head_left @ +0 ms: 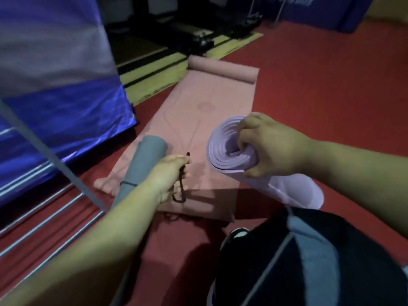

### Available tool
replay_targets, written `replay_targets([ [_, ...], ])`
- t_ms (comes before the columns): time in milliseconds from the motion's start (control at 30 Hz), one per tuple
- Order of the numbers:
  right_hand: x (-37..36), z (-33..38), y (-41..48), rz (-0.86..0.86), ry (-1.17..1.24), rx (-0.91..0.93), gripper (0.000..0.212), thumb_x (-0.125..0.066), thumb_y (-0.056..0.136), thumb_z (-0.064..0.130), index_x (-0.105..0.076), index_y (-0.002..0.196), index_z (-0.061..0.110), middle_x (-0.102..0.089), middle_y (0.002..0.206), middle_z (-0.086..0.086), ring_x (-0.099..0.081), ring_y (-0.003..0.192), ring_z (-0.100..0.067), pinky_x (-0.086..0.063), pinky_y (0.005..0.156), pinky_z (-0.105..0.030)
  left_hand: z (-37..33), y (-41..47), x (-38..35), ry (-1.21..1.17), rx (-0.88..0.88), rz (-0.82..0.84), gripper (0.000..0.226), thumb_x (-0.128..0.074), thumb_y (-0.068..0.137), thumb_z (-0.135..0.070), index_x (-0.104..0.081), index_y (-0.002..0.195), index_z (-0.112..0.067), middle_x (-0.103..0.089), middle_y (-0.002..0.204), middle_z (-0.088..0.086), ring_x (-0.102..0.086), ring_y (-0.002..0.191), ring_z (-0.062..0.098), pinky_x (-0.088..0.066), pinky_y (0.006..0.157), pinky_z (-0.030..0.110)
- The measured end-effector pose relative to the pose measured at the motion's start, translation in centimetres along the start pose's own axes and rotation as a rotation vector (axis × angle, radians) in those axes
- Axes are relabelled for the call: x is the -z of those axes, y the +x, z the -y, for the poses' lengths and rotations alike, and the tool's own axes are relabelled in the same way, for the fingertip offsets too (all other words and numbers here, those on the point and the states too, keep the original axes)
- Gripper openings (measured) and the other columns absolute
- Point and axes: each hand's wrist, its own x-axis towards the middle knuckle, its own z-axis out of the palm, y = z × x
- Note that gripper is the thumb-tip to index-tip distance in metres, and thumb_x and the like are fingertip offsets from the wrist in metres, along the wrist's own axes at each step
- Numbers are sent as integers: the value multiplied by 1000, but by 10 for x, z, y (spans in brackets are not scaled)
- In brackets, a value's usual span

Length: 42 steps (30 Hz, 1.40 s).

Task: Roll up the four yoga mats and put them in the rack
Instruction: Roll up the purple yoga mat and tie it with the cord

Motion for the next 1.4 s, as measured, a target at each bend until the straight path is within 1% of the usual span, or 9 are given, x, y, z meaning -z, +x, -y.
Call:
replay_targets([
  [267,84,-13,-178,-297,2,-371,47,-76,60,50,-59,86,15,-52,103,-4,-51,98,-31,-44,93,-41,-130,-54,-161,301,-249,317,20,-53,101,-21,-60,82,-23,-62,94,-4,-63,87,19,-52,89,51],
  [500,120,16,-263,-504,143,-599,54,-81,57,62,-63,97,30,-40,129,4,-50,121,-16,-44,101,-29,-169,-124,-279,494,-548,554,25,-50,101,-21,-58,78,-26,-64,94,1,-56,71,15,-47,69,34],
  [667,91,25,-270,-676,338,-722,111,-94,45,59,-35,138,44,-19,155,5,-12,153,-5,-19,109,-2,-137,-135,-298,524,-793,613,25,-47,98,-27,-54,74,-26,-55,71,-10,-47,67,8,-40,68,32],
  [767,90,19,-267,-679,511,-783,135,-95,40,59,-6,141,62,-14,156,20,-22,147,1,-23,105,0,-140,-140,-294,434,-850,632,27,-46,104,-23,-55,78,-25,-60,74,-17,-54,70,1,-44,71,31],
  [900,94,10,-262,-622,610,-787,148,-93,36,65,10,142,66,-17,162,16,-31,145,0,-33,109,-14,-139,-144,-291,543,-921,731,23,-49,95,-30,-62,78,-25,-66,120,-15,-59,117,1,-43,103,34],
  [967,100,6,-266,-583,646,-783,151,-94,36,65,13,142,65,-13,162,24,-27,145,6,-29,104,-3,-137,-145,-292,646,-1008,738,24,-47,96,-28,-61,76,-25,-58,126,-11,-52,122,-1,-37,105,23],
  [1067,111,3,-277,-539,670,-741,150,-96,39,56,4,151,53,-18,146,51,-26,138,21,-28,101,1,-133,-149,-295,705,-1108,722,26,-47,96,-25,-60,75,-18,-52,120,-7,-50,114,-2,-36,94,13],
  [1233,125,-1,-288,-478,666,-707,140,-98,43,44,-16,156,39,-37,150,24,-37,136,13,-33,106,-8,-126,-146,-303,575,-1144,651,48,-48,92,-47,-63,72,-6,-56,115,-5,-55,107,0,-41,91,19],
  [1400,136,-4,-293,-475,603,-706,115,-97,47,45,-39,145,40,-46,137,29,-44,124,15,-36,96,-4,-126,-148,-305,531,-1169,647,60,-48,90,-55,-60,58,-5,-62,104,-7,-61,99,3,-42,82,19],
])
